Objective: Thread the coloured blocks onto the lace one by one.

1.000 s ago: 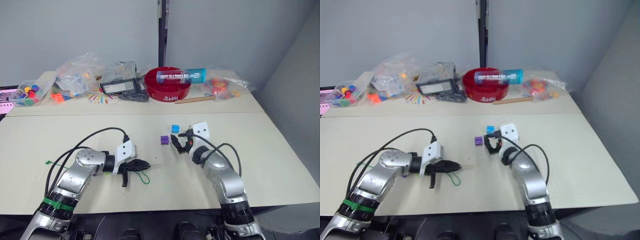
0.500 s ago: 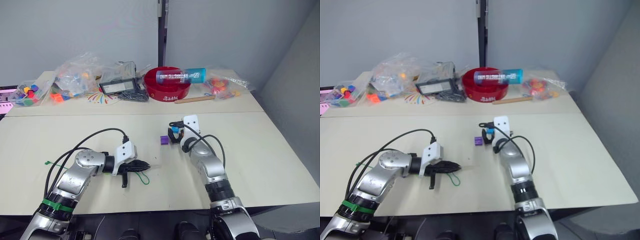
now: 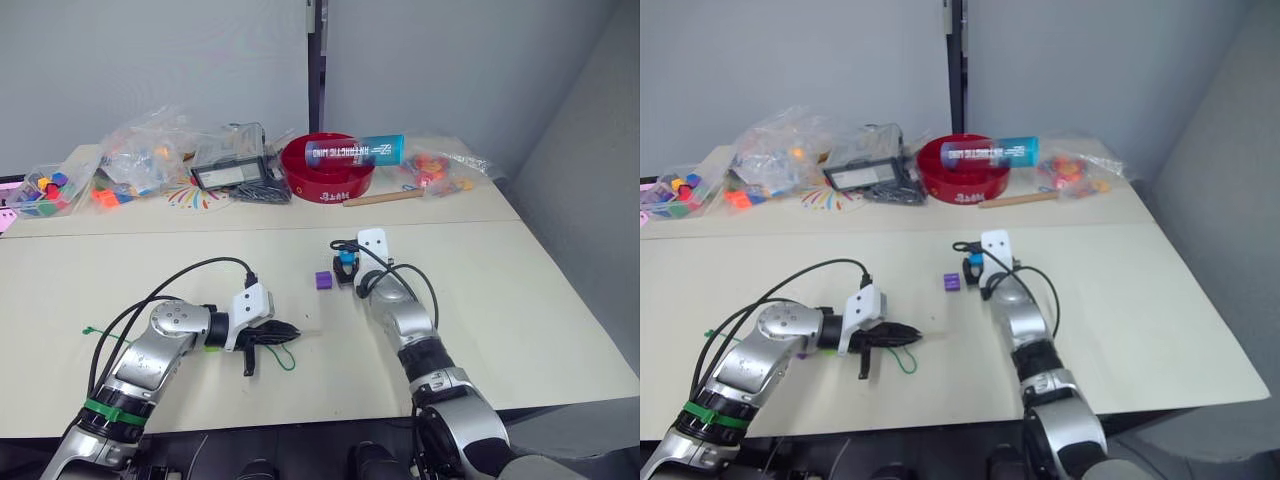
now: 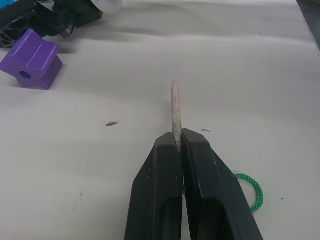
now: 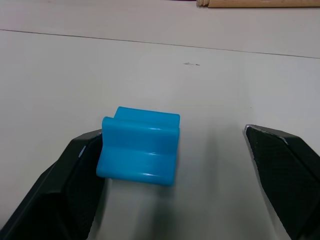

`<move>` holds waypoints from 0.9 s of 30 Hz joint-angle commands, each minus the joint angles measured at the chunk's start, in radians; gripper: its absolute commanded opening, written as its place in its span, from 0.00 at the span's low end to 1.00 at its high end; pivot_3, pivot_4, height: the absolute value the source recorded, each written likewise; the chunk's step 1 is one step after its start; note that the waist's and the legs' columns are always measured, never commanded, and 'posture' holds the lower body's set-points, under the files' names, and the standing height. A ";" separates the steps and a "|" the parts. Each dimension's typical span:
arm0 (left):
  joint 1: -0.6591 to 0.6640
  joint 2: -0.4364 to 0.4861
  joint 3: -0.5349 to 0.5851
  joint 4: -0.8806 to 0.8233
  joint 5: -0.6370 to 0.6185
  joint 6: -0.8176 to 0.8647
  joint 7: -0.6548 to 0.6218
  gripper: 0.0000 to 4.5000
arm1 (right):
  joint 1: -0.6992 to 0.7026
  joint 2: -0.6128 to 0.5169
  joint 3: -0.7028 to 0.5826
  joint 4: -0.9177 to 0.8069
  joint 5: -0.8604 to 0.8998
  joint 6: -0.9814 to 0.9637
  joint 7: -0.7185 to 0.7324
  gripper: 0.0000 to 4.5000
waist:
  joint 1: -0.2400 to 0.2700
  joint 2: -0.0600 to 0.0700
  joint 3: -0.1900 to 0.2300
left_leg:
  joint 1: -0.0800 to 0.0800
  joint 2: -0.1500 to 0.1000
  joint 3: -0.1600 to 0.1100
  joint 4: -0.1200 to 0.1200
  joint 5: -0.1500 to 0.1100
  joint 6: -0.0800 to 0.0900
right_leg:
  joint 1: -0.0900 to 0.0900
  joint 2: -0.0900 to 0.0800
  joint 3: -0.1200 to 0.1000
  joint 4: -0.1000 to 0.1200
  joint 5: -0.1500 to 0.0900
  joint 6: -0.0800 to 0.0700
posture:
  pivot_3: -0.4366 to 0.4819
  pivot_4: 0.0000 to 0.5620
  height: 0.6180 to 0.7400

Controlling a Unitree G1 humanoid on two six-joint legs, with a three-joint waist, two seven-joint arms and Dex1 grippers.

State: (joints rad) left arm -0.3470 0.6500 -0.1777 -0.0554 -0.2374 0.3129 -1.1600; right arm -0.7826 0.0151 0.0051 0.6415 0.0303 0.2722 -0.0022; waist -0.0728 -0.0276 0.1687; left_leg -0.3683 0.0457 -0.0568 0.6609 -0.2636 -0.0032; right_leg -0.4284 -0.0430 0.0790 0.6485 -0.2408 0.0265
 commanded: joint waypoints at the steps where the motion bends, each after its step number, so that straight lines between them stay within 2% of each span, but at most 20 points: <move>1: 0.003 0.010 0.013 -0.039 -0.015 0.003 0.003 0.00 | -0.030 0.005 -0.009 0.034 -0.004 -0.043 -0.001 0.88 | 0.000 0.000 0.000 | 0.000 0.000 0.000 0.000 0.000 0.000 | 0.000 0.000 0.000 0.000 0.000 0.000 | 0.48 0.27 0.92; 9: 0.007 0.015 0.015 -0.036 -0.015 -0.003 0.001 0.00 | -0.006 -0.003 -0.018 0.004 0.005 -0.052 0.016 0.28 | 0.002 0.000 0.000 | 0.000 0.000 0.000 0.000 0.000 0.000 | 0.000 0.000 0.000 0.000 0.000 0.000 | 0.48 0.27 0.92; 14: 0.002 0.014 0.014 -0.027 -0.016 -0.008 -0.001 0.00 | 0.052 -0.020 -0.029 -0.117 0.011 -0.016 0.021 0.27 | 0.002 0.000 0.000 | 0.000 0.000 0.000 0.000 0.000 0.000 | 0.000 0.000 0.000 0.000 0.000 0.000 | 0.48 0.27 0.92; 18: -0.001 0.012 0.013 -0.022 -0.016 -0.013 -0.003 0.00 | 0.134 -0.035 -0.032 -0.300 0.022 0.042 0.029 0.27 | 0.003 0.001 0.000 | -0.001 0.000 -0.001 0.000 0.000 0.000 | 0.000 0.000 0.000 0.000 0.000 0.000 | 0.48 0.27 0.92; 22: -0.012 0.008 0.008 -0.004 -0.011 -0.026 -0.010 0.00 | 0.399 -0.059 0.057 -0.858 0.065 0.261 0.085 0.27 | 0.010 0.002 0.000 | -0.002 0.000 -0.003 -0.001 0.000 0.000 | -0.001 0.000 -0.001 0.000 0.000 0.001 | 0.48 0.27 0.92; 27: -0.020 0.002 0.004 0.008 -0.011 -0.030 -0.016 0.00 | 0.627 -0.092 0.165 -1.195 0.062 0.445 0.098 0.27 | 0.005 0.002 0.000 | -0.003 0.000 -0.003 -0.001 0.000 0.000 | -0.001 0.000 -0.003 -0.001 0.000 0.001 | 0.48 0.27 0.92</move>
State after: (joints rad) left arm -0.3546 0.6502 -0.1809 -0.0370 -0.2377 0.3013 -1.1697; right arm -0.1826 -0.0715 0.1356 -0.4412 0.0827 0.6662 0.0876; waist -0.0679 -0.0260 0.1692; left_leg -0.3710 0.0457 -0.0596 0.6600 -0.2640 -0.0029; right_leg -0.4298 -0.0432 0.0759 0.6475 -0.2410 0.0270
